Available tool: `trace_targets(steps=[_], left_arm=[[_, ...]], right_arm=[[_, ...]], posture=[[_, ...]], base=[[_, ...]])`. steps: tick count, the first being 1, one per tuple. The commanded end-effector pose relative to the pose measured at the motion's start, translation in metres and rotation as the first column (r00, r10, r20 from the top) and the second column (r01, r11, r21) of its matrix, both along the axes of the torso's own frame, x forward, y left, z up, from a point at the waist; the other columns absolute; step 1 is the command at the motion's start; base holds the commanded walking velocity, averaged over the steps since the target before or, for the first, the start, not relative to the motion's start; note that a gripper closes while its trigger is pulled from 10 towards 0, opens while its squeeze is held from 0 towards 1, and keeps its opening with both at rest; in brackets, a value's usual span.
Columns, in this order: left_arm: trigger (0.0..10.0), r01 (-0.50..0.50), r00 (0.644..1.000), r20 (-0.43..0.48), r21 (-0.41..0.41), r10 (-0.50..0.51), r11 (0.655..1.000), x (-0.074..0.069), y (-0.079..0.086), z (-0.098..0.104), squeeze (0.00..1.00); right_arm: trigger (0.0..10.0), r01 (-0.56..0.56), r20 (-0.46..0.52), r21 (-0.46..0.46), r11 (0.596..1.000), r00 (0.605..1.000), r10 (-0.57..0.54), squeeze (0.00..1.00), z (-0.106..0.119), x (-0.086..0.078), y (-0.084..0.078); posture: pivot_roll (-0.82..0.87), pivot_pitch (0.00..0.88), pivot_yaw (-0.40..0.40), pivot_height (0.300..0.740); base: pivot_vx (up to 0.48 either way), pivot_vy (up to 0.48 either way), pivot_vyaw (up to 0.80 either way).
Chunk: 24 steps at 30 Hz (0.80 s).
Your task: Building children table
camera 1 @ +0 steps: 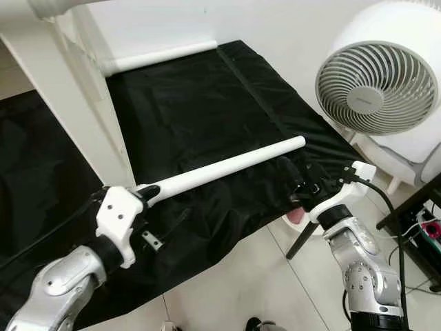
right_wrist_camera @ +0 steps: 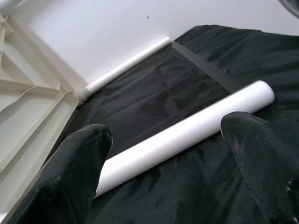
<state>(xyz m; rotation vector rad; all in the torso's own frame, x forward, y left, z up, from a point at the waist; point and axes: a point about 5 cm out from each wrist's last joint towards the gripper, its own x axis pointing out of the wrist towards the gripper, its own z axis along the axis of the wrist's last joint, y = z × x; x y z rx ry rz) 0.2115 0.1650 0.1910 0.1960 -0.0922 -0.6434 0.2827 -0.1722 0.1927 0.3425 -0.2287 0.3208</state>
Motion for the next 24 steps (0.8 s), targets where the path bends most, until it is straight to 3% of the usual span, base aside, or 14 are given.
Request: trace_targets(steps=[1, 7, 11, 12, 13, 14, 16, 18, 19, 24], left_arm=[[10.0, -0.02, 1.0, -0.017, 0.013, 0.021, 1.0, -0.005, 0.007, -0.001, 1.0], [10.0, -0.08, 0.997, -0.02, 0.019, 0.081, 0.997, -0.009, 0.018, -0.003, 1.0], [10.0, -0.201, 0.979, -0.046, -0.054, 0.198, 0.978, -0.005, 0.029, -0.008, 1.0], [10.0, -0.255, 0.967, -0.043, -0.081, 0.253, 0.963, 0.0, 0.03, -0.01, 0.74], [10.0, -0.255, 0.967, -0.043, -0.081, 0.253, 0.963, 0.0, 0.03, -0.01, 0.74], [10.0, -0.32, 0.947, -0.044, -0.125, 0.317, 0.939, 0.005, 0.029, -0.011, 0.0], [10.0, -0.32, 0.947, -0.044, -0.125, 0.317, 0.939, 0.005, 0.029, -0.011, 0.0], [10.0, -0.375, 0.927, -0.04, -0.151, 0.374, 0.914, 0.01, 0.027, -0.011, 0.0], [10.0, -0.409, 0.912, -0.04, -0.19, 0.409, 0.893, 0.014, 0.024, -0.009, 0.0], [10.0, -0.459, 0.885, -0.036, -0.235, 0.464, 0.857, 0.019, 0.018, -0.007, 0.0]], right_arm=[[10.0, 0.017, -0.001, -0.026, 1.0, 1.0, -0.017, 1.0, -0.002, -0.001, -0.004], [10.0, 0.046, -0.007, -0.061, 0.997, 0.999, -0.046, 1.0, -0.006, -0.006, -0.01], [10.0, 0.071, -0.021, -0.083, 0.994, 0.997, -0.073, 1.0, -0.012, -0.008, -0.018], [10.0, 0.079, -0.021, -0.088, 0.993, 0.997, -0.081, 1.0, -0.013, -0.008, -0.018], [10.0, 0.079, -0.021, -0.088, 0.993, 0.997, -0.081, 1.0, -0.013, -0.008, -0.018], [10.0, 0.086, -0.019, -0.092, 0.992, 0.996, -0.088, 1.0, -0.013, -0.006, -0.017], [10.0, 0.086, -0.019, -0.092, 0.992, 0.996, -0.088, 1.0, -0.013, -0.006, -0.017], [10.0, 0.082, -0.017, -0.087, 0.993, 0.996, -0.084, 1.0, -0.011, -0.005, -0.014], [10.0, 0.082, -0.016, -0.082, 0.993, 0.996, -0.083, 0.0, -0.01, -0.005, -0.012], [10.0, 0.081, -0.014, -0.073, 0.994, 0.997, -0.082, 0.0, -0.009, -0.005, -0.008]], posture=[[0.09, 0.084, 0.018, 0.74], [0.1, 0.07, 0.012, 0.74], [0.09, 0.047, 0.001, 0.74], [0.09, 0.042, -0.002, 0.74], [0.09, 0.042, -0.002, 0.74], [0.08, 0.041, -0.004, 0.74], [0.08, 0.041, -0.004, 0.74], [0.08, 0.038, -0.005, 0.74], [0.08, 0.039, -0.005, 0.74], [0.07, 0.046, -0.005, 0.74]], base=[[0.0, 0.0, 0.0], [0.0, 0.0, 0.0], [0.0, 0.0, 0.0], [0.0, 0.0, 0.0], [0.0, 0.0, 0.0], [0.0, 0.0, 0.0], [0.0, 0.0, 0.0], [0.0, 0.0, 0.0], [0.0, 0.0, 0.0], [0.0, 0.0, 0.0]])
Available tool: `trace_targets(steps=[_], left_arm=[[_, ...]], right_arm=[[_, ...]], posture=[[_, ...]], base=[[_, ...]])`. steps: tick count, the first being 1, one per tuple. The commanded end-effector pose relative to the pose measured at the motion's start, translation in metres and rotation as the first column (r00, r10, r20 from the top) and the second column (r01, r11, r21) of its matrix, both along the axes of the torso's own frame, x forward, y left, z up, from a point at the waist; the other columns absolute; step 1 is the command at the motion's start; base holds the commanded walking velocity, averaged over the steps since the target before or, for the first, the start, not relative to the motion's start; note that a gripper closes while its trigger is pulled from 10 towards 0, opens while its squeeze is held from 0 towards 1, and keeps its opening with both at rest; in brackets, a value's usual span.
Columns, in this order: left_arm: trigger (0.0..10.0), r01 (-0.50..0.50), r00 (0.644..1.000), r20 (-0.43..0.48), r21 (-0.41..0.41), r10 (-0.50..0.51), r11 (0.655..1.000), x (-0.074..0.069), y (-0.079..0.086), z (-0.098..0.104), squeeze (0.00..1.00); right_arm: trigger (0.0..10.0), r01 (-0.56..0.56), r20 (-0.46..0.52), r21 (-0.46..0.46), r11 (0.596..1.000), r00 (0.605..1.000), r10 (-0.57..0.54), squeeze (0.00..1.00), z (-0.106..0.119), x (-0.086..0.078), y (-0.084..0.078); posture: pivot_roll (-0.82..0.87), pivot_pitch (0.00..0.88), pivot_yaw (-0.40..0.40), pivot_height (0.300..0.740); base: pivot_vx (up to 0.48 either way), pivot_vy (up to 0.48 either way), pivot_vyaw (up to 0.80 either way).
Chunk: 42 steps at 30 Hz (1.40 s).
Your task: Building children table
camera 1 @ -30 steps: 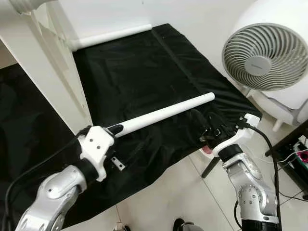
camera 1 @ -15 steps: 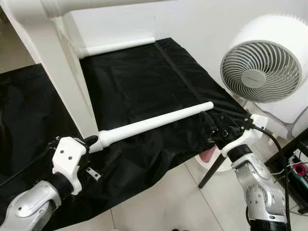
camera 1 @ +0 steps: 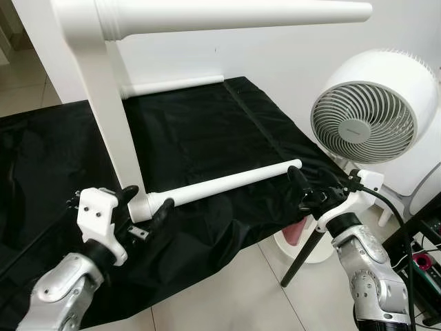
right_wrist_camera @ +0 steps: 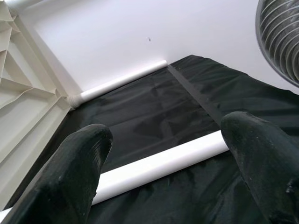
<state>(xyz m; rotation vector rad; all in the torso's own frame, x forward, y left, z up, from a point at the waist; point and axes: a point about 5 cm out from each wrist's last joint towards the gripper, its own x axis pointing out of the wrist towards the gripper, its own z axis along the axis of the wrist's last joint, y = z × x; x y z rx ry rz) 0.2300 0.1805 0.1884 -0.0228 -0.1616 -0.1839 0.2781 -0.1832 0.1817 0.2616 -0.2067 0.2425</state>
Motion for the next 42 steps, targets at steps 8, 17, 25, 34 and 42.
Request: trace_targets(steps=[8, 17, 25, 34, 42], left_arm=[[10.0, -0.151, 0.989, -0.006, 0.022, 0.151, 0.988, 0.003, -0.001, -0.002, 0.0], [10.0, -0.108, 0.994, 0.009, 0.024, 0.108, 0.994, 0.004, -0.01, 0.001, 0.0], [10.0, -0.148, 0.989, 0.022, 0.022, 0.148, 0.989, 0.008, -0.016, 0.001, 0.0], [10.0, -0.218, 0.976, -0.014, -0.069, 0.217, 0.974, 0.018, -0.024, 0.0, 0.0], [10.0, -0.281, 0.96, -0.025, -0.081, 0.28, 0.956, 0.017, -0.033, 0.001, 0.0]], right_arm=[[10.0, -0.011, 0.009, 0.017, 1.0, 1.0, 0.01, 0.0, 0.003, -0.001, 0.008], [10.0, -0.027, 0.018, 0.014, 1.0, 0.999, 0.027, 0.0, 0.005, 0.003, 0.011], [10.0, -0.028, 0.027, 0.01, 1.0, 0.999, 0.028, 0.0, 0.008, 0.006, 0.012], [10.0, -0.028, 0.035, 0.017, 0.999, 0.999, 0.027, 0.0, 0.012, 0.009, 0.015], [10.0, -0.035, 0.032, 0.029, 0.999, 0.999, 0.034, 0.0, 0.012, 0.01, 0.021]], posture=[[0.07, 0.065, -0.008, 0.74], [0.07, 0.074, -0.014, 0.74], [0.07, 0.079, -0.02, 0.74], [0.07, 0.085, -0.03, 0.74], [0.06, 0.096, -0.036, 0.74]], base=[[0.0, 0.0, 0.0], [0.0, 0.0, 0.0], [0.0, 0.0, 0.0], [0.0, 0.0, 0.0], [0.0, 0.0, 0.0]])
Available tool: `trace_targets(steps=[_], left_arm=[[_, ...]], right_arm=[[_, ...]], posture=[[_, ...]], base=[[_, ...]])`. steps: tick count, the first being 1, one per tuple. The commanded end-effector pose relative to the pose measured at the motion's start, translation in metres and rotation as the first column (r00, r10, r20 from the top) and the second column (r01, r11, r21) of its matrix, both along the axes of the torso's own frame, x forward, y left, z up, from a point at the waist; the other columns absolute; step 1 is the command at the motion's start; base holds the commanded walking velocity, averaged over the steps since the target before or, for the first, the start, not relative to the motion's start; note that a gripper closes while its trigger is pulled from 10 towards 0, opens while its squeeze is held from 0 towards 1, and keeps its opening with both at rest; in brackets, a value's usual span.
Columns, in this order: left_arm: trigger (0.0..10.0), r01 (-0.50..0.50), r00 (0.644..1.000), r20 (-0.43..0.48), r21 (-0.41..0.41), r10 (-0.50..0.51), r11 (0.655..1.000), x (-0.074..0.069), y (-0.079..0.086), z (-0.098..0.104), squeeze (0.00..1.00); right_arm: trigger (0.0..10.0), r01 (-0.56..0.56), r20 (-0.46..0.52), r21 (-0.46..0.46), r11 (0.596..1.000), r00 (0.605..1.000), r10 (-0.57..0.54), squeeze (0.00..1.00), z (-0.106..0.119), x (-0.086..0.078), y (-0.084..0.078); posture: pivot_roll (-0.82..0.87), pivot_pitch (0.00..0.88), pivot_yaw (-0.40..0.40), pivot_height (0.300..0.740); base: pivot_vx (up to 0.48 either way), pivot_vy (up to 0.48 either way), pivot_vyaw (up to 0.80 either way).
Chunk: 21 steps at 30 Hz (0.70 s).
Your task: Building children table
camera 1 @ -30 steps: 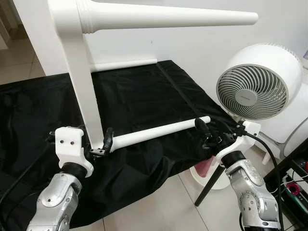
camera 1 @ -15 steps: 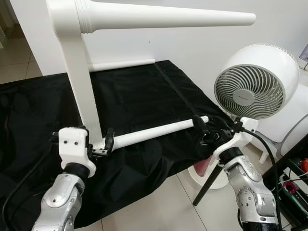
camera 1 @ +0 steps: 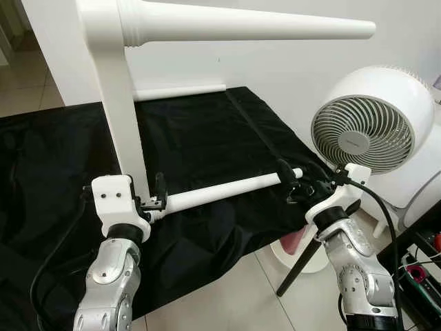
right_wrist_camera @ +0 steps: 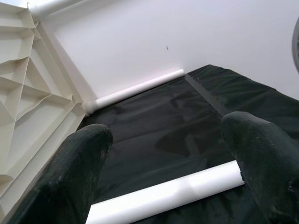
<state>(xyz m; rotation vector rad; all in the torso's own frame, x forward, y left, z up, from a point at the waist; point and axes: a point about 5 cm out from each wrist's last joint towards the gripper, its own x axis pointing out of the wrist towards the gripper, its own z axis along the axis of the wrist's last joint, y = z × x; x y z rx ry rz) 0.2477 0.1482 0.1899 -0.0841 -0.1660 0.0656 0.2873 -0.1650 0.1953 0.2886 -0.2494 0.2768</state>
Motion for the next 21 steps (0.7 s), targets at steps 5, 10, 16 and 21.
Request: trace_targets(steps=[5, 10, 16, 21], left_arm=[[10.0, -0.036, 0.999, -0.012, 0.038, 0.036, 0.999, 0.003, -0.006, 0.001, 0.0], [10.0, -0.019, 1.0, -0.017, 0.048, 0.02, 0.999, 0.014, -0.015, 0.001, 0.0], [10.0, -0.011, 1.0, -0.025, 0.056, 0.013, 0.998, 0.023, -0.021, 0.0, 0.0], [10.0, -0.03, 0.998, -0.061, 0.056, 0.033, 0.998, 0.036, -0.023, -0.008, 0.0]], right_arm=[[10.0, -0.004, -0.011, 0.002, 1.0, 1.0, 0.004, 0.0, 0.0, 0.002, 0.004], [10.0, -0.022, 0.011, 0.008, 1.0, 1.0, 0.022, 0.0, 0.006, 0.003, 0.01], [10.0, -0.035, 0.029, 0.012, 0.999, 0.999, 0.035, 0.0, 0.012, 0.004, 0.016], [10.0, -0.05, 0.047, 0.02, 0.999, 0.998, 0.049, 0.0, 0.017, 0.008, 0.025]], posture=[[0.06, 0.101, -0.033, 0.74], [0.05, 0.112, -0.029, 0.74], [0.04, 0.124, -0.024, 0.74], [0.04, 0.134, -0.021, 0.74]], base=[[0.0, 0.0, 0.0], [0.0, 0.0, 0.0], [0.0, 0.0, 0.0], [0.0, 0.0, 0.0]])
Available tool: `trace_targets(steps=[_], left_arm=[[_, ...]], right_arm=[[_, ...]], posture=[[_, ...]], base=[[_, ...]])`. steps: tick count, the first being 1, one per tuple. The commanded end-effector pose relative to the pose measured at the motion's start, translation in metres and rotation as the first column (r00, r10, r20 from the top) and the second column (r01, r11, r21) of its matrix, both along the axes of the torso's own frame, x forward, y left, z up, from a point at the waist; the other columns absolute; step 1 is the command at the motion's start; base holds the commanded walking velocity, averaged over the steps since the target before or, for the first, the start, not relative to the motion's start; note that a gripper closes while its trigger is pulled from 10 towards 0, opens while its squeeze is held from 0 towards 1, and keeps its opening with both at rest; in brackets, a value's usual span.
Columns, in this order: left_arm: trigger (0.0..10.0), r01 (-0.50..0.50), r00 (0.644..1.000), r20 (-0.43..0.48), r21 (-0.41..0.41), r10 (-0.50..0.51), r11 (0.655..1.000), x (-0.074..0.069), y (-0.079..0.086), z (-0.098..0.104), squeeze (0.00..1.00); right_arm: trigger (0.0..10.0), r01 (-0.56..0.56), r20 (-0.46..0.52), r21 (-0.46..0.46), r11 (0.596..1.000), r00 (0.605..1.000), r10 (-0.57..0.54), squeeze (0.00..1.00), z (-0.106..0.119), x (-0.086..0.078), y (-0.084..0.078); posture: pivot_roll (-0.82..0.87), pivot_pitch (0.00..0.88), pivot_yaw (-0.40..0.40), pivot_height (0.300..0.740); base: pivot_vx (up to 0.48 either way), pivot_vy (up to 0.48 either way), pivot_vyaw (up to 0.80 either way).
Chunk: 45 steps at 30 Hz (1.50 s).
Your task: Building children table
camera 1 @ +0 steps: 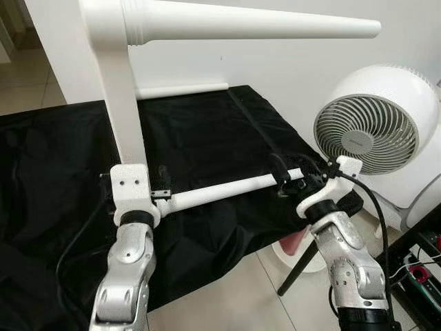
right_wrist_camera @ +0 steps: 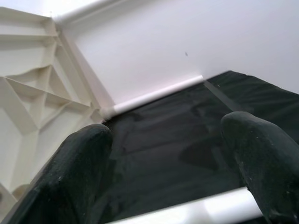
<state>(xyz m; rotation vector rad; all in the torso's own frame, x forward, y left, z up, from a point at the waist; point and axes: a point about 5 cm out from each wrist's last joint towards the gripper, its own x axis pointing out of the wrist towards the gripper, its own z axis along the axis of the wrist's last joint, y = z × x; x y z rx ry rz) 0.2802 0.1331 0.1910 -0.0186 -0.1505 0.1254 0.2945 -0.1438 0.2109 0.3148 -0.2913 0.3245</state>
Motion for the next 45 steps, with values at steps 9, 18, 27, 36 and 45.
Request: trace_targets(steps=[9, 18, 27, 36, 45], left_arm=[[10.0, -0.03, 0.998, -0.064, -0.017, 0.029, 0.999, 0.021, -0.012, -0.014, 0.0], [10.0, -0.12, 0.993, 0.01, -0.004, 0.12, 0.993, 0.044, -0.009, 0.011, 0.0], [10.0, -0.315, 0.948, 0.043, -0.026, 0.316, 0.949, 0.052, 0.011, 0.024, 0.0], [2.5, -0.371, 0.928, 0.036, -0.008, 0.371, 0.929, 0.056, 0.024, 0.017, 0.0], [0.0, -0.421, 0.907, 0.049, 0.081, 0.418, 0.903, 0.054, 0.044, 0.008, 0.0]], right_arm=[[10.0, -0.01, 0.024, 0.01, 1.0, 1.0, 0.01, 0.0, 0.007, 0.009, 0.017], [10.0, -0.02, 0.025, -0.005, 1.0, 0.999, 0.02, 0.0, 0.006, 0.015, 0.029], [10.0, -0.013, 0.016, -0.005, 1.0, 1.0, 0.013, 0.0, 0.003, 0.014, 0.03], [10.0, 0.0, 0.018, 0.006, 1.0, 1.0, 0.0, 0.0, 0.001, 0.012, 0.031], [10.0, 0.014, 0.02, 0.011, 1.0, 1.0, -0.014, 0.0, 0.002, 0.008, 0.028]], posture=[[0.03, 0.157, -0.017, 0.74], [0.04, 0.162, -0.014, 0.74], [0.03, 0.159, -0.002, 0.74], [0.02, 0.154, 0.011, 0.74], [0.0, 0.159, 0.02, 0.74]], base=[[0.0, 0.0, 0.0], [0.0, 0.0, 0.0], [0.0, 0.0, 0.0], [0.0, 0.0, 0.0], [0.0, 0.0, 0.0]])
